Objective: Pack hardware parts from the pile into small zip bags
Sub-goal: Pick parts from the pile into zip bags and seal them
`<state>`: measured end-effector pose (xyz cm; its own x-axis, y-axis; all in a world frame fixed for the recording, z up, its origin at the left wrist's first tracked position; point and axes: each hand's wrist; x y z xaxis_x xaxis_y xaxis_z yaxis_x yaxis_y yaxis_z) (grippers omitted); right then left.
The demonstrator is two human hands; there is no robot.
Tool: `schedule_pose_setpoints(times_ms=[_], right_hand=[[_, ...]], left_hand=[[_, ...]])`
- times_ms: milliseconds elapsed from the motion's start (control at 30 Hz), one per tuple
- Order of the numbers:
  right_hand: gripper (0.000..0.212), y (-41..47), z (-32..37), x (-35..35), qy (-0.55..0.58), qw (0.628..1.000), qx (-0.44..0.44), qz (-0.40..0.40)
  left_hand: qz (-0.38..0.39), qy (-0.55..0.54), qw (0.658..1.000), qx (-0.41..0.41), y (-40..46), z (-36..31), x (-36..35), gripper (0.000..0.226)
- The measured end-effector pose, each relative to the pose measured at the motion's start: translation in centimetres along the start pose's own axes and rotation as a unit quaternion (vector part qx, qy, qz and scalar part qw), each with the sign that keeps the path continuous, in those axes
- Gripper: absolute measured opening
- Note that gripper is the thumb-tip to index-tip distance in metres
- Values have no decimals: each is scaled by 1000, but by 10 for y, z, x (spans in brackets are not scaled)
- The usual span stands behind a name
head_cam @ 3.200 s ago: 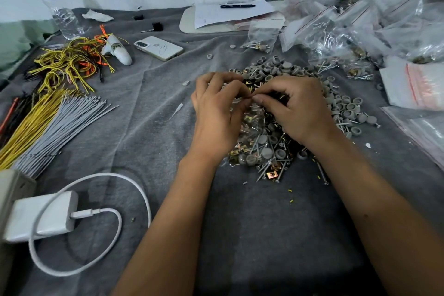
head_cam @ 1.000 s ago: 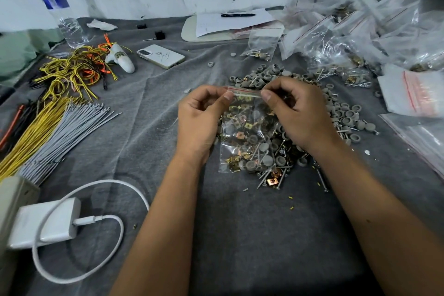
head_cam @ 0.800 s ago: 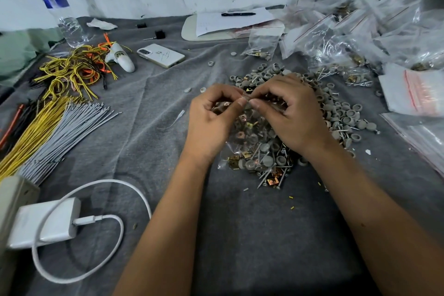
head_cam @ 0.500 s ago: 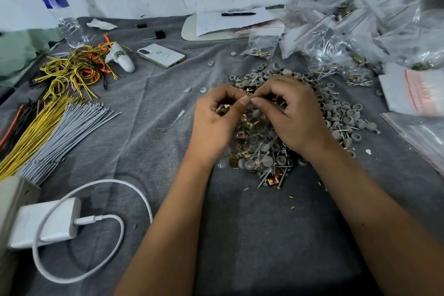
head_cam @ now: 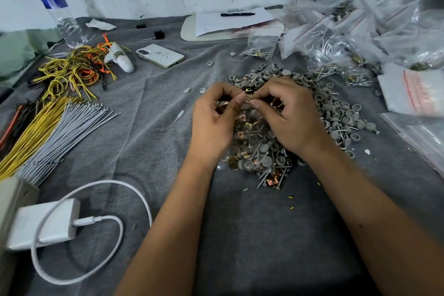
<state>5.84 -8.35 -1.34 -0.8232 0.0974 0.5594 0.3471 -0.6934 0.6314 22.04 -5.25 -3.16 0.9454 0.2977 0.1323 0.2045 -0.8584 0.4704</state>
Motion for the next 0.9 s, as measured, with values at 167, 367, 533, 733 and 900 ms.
schedule_pose_setpoints(times_ms=[167,367,533,733,900], right_hand=[[7,0,2,2,3,1000,-5,0],[10,0,2,3,6,1000,-14,3],[8,0,2,3,-13,1000,-6,2],[4,-1,3,2,0,1000,-8,13],[8,0,2,3,26,999,-24,11]], left_hand=[[19,5,1000,4,0,-1,1,4],[10,8,1000,2,-1,2,2,8],[-3,-25,1000,17,-2,4,2,6],[40,-30,998,27,0,6,1,4],[10,-32,999,16,-1,3,3,6]])
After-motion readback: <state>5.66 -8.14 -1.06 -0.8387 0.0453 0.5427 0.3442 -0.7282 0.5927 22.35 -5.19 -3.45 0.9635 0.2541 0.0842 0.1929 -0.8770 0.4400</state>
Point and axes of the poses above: each hand's wrist, its own y-axis towards the middle knuckle, its own x-axis out of the back of the hand, z = x × y
